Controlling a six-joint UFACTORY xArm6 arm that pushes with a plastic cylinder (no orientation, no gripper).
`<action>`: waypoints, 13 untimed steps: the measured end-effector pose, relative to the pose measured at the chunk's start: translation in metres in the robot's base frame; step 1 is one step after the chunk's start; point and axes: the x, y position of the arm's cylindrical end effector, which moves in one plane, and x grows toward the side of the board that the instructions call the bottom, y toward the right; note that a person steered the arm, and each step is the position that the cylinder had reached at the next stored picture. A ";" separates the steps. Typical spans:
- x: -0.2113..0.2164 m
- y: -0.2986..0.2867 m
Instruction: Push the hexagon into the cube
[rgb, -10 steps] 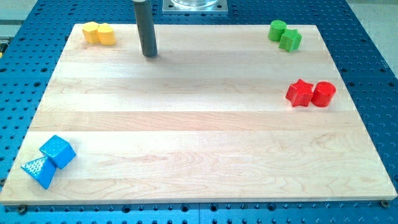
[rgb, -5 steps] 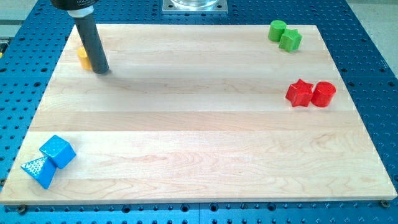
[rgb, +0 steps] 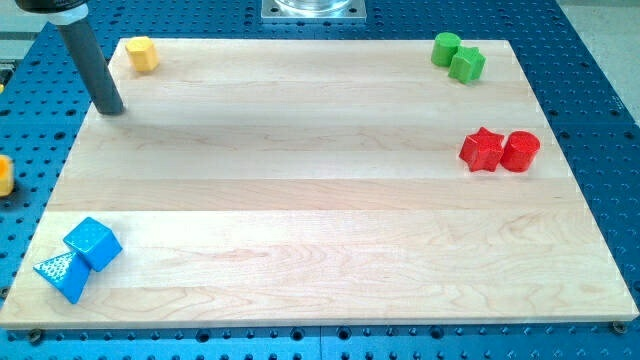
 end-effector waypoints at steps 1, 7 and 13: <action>0.005 -0.006; 0.036 0.002; 0.051 0.040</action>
